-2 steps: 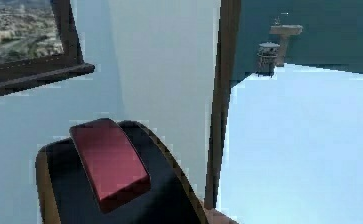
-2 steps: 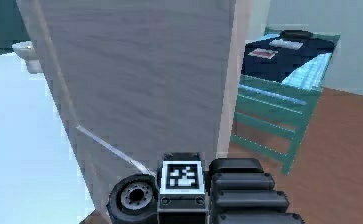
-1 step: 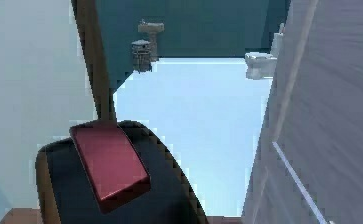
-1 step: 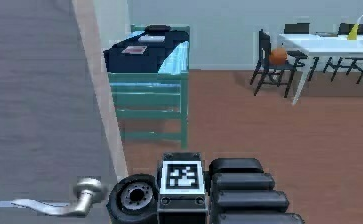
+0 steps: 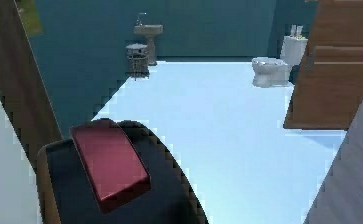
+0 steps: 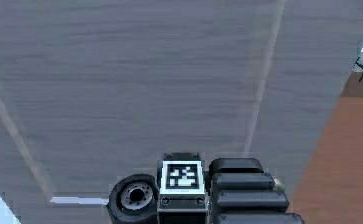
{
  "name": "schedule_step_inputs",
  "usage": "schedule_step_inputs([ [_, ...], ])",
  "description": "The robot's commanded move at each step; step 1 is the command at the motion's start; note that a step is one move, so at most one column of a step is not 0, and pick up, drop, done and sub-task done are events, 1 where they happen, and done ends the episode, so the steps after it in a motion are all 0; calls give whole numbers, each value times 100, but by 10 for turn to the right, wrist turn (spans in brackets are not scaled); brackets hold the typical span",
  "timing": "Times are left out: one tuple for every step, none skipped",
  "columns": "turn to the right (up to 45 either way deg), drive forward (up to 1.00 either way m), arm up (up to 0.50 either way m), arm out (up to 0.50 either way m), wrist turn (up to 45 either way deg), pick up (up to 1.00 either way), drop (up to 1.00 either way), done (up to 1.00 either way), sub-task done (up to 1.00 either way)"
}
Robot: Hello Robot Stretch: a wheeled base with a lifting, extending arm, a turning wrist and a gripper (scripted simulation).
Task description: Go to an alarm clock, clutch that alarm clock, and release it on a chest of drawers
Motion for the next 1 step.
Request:
schedule_step_inputs([
  [90, 0, 0, 0, 0, 0, 0, 0, 0],
])
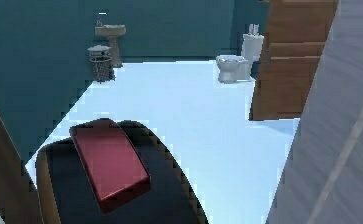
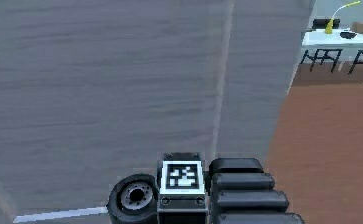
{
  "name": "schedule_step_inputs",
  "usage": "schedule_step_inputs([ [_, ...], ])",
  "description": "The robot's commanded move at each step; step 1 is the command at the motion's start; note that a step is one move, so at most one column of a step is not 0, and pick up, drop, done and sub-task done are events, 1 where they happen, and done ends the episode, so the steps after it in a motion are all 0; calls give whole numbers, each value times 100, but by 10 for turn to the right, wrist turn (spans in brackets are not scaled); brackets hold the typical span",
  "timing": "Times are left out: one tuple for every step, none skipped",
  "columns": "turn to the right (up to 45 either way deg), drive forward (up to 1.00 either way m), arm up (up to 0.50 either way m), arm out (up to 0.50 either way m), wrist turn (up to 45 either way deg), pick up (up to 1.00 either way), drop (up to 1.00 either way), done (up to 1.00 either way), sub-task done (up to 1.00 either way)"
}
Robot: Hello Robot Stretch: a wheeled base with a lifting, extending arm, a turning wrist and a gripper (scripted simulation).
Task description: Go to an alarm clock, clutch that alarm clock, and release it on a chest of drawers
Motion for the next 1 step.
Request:
schedule_step_inputs([
  [0, 70, 0, 0, 0, 0, 0, 0, 0],
])
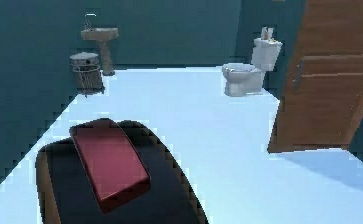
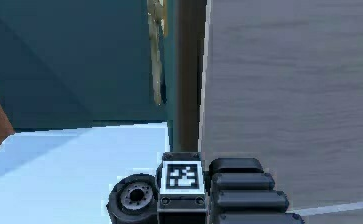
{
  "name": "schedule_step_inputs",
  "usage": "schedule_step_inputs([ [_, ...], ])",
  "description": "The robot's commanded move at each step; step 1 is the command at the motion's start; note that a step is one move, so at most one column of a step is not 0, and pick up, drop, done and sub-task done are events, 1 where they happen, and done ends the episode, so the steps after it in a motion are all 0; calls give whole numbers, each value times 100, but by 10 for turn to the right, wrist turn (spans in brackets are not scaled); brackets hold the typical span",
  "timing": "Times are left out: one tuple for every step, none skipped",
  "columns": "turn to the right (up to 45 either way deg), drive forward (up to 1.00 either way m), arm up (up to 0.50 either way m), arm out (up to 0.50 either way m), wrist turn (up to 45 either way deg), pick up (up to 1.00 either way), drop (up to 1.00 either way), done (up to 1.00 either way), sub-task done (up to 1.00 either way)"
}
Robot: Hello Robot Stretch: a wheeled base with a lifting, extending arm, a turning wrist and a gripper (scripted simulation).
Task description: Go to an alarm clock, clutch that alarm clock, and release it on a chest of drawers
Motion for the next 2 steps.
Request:
schedule_step_inputs([
  [90, 0, 0, 0, 0, 0, 0, 0, 0],
  [0, 100, 0, 0, 0, 0, 0, 0, 0],
])
